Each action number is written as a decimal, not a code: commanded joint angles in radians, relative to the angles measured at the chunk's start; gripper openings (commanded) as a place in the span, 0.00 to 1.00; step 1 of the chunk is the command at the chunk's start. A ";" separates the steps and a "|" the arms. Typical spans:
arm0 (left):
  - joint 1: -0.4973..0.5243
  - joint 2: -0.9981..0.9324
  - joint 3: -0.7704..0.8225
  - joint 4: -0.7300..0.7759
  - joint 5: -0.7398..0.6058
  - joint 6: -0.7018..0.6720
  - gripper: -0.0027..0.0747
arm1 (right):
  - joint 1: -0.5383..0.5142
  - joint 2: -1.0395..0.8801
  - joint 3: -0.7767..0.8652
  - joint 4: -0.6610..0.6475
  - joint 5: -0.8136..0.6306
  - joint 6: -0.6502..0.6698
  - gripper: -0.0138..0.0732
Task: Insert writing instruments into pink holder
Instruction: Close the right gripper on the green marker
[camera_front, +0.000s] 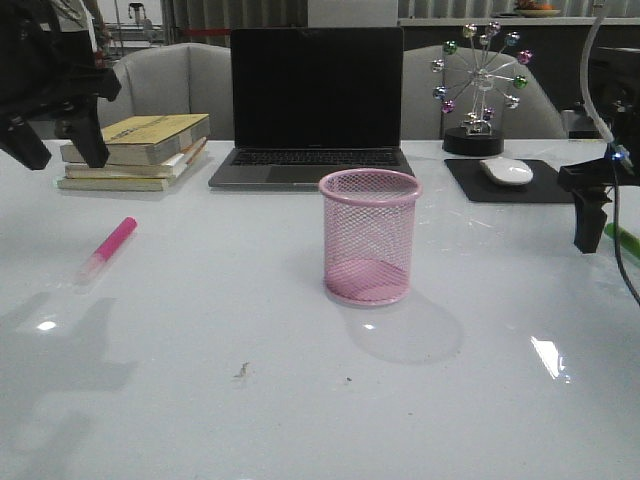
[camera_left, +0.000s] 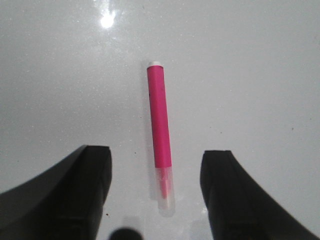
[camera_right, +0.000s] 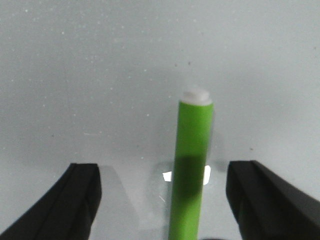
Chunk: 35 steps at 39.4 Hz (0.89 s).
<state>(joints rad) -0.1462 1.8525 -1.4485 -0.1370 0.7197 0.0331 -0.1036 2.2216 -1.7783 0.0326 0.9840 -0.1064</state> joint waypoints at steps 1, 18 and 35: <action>-0.005 -0.050 -0.035 -0.008 -0.038 -0.001 0.63 | -0.009 -0.065 -0.031 -0.024 -0.023 -0.006 0.87; -0.005 -0.050 -0.035 -0.008 -0.038 -0.001 0.62 | -0.028 -0.065 -0.031 -0.033 -0.022 -0.006 0.87; -0.005 -0.050 -0.035 -0.008 -0.019 -0.001 0.62 | -0.027 -0.064 -0.031 -0.014 -0.028 -0.006 0.87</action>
<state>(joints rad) -0.1462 1.8525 -1.4485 -0.1370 0.7295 0.0331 -0.1263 2.2216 -1.7783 0.0138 0.9780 -0.1084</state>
